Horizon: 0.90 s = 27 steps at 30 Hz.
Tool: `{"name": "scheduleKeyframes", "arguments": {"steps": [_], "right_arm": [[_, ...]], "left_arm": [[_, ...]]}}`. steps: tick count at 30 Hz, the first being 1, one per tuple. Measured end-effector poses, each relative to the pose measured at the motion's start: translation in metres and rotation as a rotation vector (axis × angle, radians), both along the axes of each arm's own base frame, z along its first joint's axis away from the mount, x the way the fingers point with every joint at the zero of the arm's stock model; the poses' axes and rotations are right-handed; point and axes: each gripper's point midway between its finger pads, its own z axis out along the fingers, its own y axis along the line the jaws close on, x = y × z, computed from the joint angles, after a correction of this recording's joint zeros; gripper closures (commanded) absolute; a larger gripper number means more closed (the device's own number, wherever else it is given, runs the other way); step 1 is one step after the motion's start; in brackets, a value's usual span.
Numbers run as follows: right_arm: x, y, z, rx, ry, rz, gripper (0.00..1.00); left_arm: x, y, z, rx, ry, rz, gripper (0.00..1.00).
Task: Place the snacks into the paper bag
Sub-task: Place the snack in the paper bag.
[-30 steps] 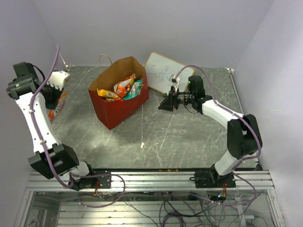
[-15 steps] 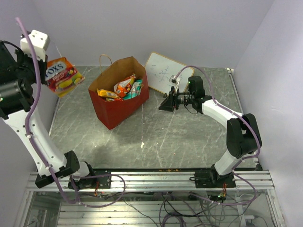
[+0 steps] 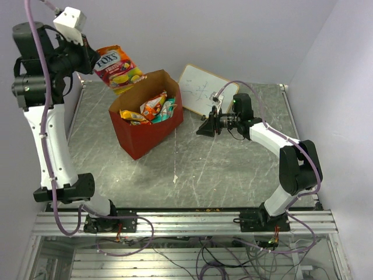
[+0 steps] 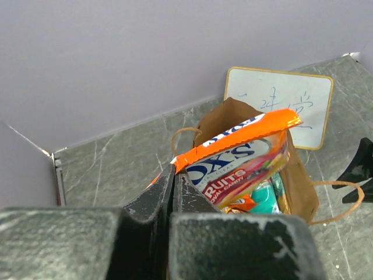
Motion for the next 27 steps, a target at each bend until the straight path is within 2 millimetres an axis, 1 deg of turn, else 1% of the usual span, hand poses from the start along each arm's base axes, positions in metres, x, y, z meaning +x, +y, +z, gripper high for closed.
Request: {"name": "scheduleKeyframes", "arguments": {"steps": [2, 4, 8, 9, 10, 14, 16, 20, 25, 27], "right_arm": [[0.001, -0.001, 0.000, 0.001, 0.003, -0.005, 0.59], [0.002, -0.002, 0.000, 0.001, 0.008, -0.012, 0.59], [0.003, -0.004, 0.000, 0.001, 0.016, -0.022, 0.59], [0.003, -0.004, 0.000, 0.002, 0.018, -0.023, 0.59], [0.003, -0.004, 0.000, 0.003, 0.018, -0.024, 0.59], [0.004, -0.003, 0.002, 0.007, 0.018, -0.026, 0.59], [0.004, -0.003, 0.002, 0.008, 0.018, -0.026, 0.59], [0.004, -0.003, 0.002, 0.009, 0.019, -0.027, 0.59], [0.005, -0.003, 0.002, 0.009, 0.019, -0.028, 0.59], [0.005, -0.003, 0.002, 0.009, 0.019, -0.028, 0.59]], "left_arm": [[0.011, -0.007, -0.006, -0.009, 0.014, -0.003, 0.93], [0.019, -0.018, -0.011, -0.009, 0.021, -0.017, 0.93], [0.027, -0.042, -0.021, 0.006, 0.031, -0.036, 0.93], [0.029, -0.051, -0.025, 0.013, 0.034, -0.041, 0.93], [0.030, -0.054, -0.028, 0.018, 0.039, -0.040, 0.93], [0.039, -0.075, -0.050, 0.050, 0.074, -0.029, 0.93], [0.044, -0.080, -0.062, 0.067, 0.097, -0.011, 0.93], [0.063, -0.086, -0.084, 0.100, 0.131, 0.036, 0.93], [0.088, -0.093, -0.104, 0.109, 0.152, 0.076, 0.93], [0.095, -0.098, -0.110, 0.105, 0.160, 0.082, 0.93]]}}
